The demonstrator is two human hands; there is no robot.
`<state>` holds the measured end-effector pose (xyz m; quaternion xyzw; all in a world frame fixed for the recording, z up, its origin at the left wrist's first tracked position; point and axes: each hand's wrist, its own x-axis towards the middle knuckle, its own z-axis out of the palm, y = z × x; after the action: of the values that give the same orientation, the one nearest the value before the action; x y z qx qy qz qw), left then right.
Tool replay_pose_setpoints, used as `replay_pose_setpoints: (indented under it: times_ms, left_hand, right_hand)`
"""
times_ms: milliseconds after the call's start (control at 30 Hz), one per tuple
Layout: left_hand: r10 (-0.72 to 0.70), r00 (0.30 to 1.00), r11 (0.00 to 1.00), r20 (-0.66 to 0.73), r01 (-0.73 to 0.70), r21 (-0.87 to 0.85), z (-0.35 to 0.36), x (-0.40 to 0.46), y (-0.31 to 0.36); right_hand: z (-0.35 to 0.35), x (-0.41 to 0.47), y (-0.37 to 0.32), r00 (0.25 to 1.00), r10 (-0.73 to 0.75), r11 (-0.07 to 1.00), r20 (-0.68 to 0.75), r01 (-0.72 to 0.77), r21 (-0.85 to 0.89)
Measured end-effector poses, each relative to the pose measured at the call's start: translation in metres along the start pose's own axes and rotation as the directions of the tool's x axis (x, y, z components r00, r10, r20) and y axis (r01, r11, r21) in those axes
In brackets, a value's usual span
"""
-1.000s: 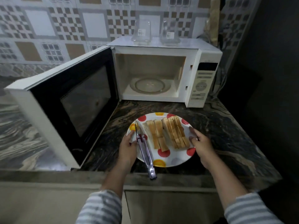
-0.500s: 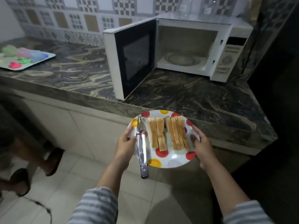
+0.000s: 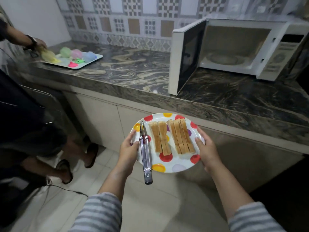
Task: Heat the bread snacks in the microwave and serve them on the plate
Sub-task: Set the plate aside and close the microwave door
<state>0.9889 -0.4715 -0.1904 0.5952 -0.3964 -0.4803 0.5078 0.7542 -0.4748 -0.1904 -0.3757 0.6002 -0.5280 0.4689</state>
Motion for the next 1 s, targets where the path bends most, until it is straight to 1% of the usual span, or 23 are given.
replay_pose_setpoints:
  times_ms: [233,433,533,700,833,1000]
  left_hand:
    - [0.018,1.0,0.999,0.016,-0.018,0.026,-0.088,0.033,0.013]
    - [0.021,1.0,0.999,-0.001,-0.021,0.037,-0.122,0.086,0.024]
    - [0.011,1.0,1.0,-0.004,-0.011,0.016,-0.128,0.122,0.035]
    - [0.054,0.999,0.998,-0.008,-0.054,0.027,-0.121,0.194,0.065]
    - [0.065,0.998,0.998,-0.01,-0.065,-0.002,-0.106,0.246,0.091]
    - [0.074,0.997,0.997,0.008,-0.074,0.011,-0.089,0.309,0.114]
  right_hand:
    - [0.087,-0.016,0.008,0.999,-0.017,1.0,-0.032,0.017,0.025]
    - [0.142,0.015,-0.008,0.999,-0.041,0.999,-0.014,0.041,0.013]
    - [0.164,0.047,-0.019,0.998,-0.065,0.998,0.004,0.065,0.023]
    - [0.196,0.114,-0.045,0.993,-0.113,0.993,0.032,0.111,0.05]
    - [0.216,0.17,-0.069,0.993,-0.116,0.992,0.011,0.116,0.042]
    - [0.236,0.235,-0.09,0.993,-0.106,0.994,-0.056,0.103,-0.046]
